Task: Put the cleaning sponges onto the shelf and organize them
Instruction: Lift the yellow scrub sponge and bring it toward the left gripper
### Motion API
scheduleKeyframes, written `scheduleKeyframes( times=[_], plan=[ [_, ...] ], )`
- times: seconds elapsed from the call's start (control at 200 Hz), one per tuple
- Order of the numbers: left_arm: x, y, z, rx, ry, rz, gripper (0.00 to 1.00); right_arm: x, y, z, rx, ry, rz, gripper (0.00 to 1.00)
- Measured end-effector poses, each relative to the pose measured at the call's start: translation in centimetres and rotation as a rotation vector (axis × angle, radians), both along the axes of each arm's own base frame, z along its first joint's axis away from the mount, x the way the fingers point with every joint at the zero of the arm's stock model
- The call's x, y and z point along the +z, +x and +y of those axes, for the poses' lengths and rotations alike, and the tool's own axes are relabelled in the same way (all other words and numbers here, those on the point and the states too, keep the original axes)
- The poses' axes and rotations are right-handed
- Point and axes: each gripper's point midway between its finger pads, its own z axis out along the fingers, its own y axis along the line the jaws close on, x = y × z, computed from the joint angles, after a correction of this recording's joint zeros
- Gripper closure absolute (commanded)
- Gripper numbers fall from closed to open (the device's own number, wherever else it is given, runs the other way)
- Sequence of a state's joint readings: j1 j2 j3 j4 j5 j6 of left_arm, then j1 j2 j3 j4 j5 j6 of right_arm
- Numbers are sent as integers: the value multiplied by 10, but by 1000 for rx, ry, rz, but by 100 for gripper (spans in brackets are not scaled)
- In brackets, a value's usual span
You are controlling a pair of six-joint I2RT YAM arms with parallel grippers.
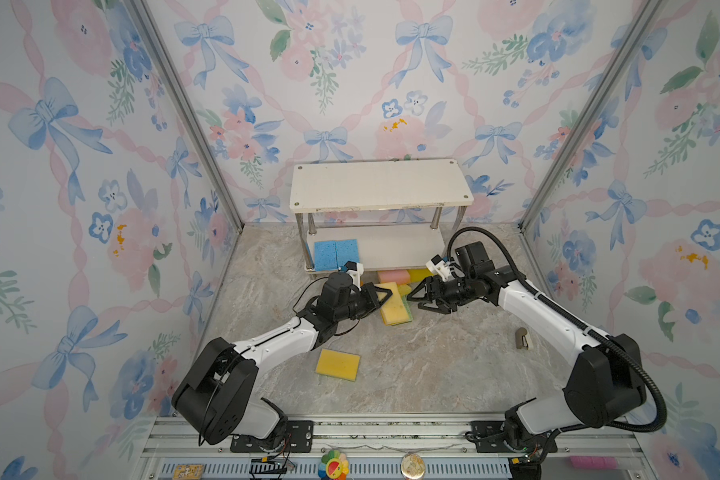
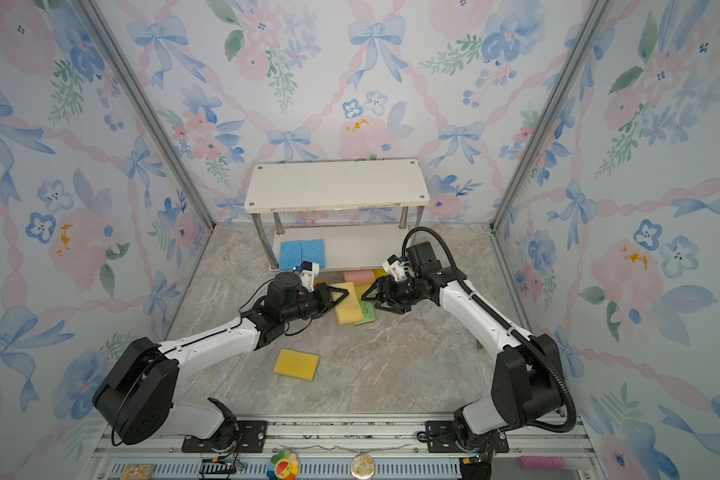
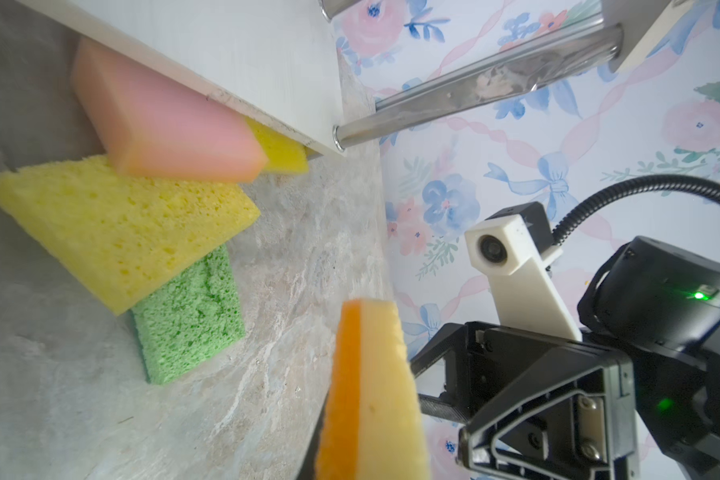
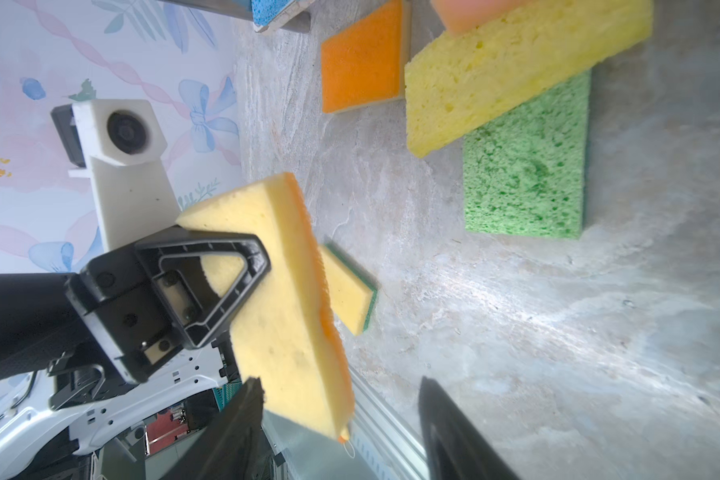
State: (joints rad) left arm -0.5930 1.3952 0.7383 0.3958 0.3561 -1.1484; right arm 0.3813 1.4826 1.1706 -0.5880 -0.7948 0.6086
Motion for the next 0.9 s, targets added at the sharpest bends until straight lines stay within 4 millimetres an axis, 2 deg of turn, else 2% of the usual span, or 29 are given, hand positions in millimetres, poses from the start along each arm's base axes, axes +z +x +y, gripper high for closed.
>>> scheduleKeyframes(
  times=[0.13, 0.285, 0.585, 0.9],
  plan=[
    [9, 3, 10, 23, -14, -20, 100, 10, -12, 10, 19, 39, 31, 37],
    [5, 2, 11, 24, -9, -13, 100, 12, -22, 20, 32, 65, 55, 40],
    [3, 1, 12, 20, -9, -5, 100, 11, -28, 33, 44, 87, 73, 49],
    [4, 2, 13, 19, -28, 0, 100, 7, -27, 38, 45, 85, 82, 51]
  ],
)
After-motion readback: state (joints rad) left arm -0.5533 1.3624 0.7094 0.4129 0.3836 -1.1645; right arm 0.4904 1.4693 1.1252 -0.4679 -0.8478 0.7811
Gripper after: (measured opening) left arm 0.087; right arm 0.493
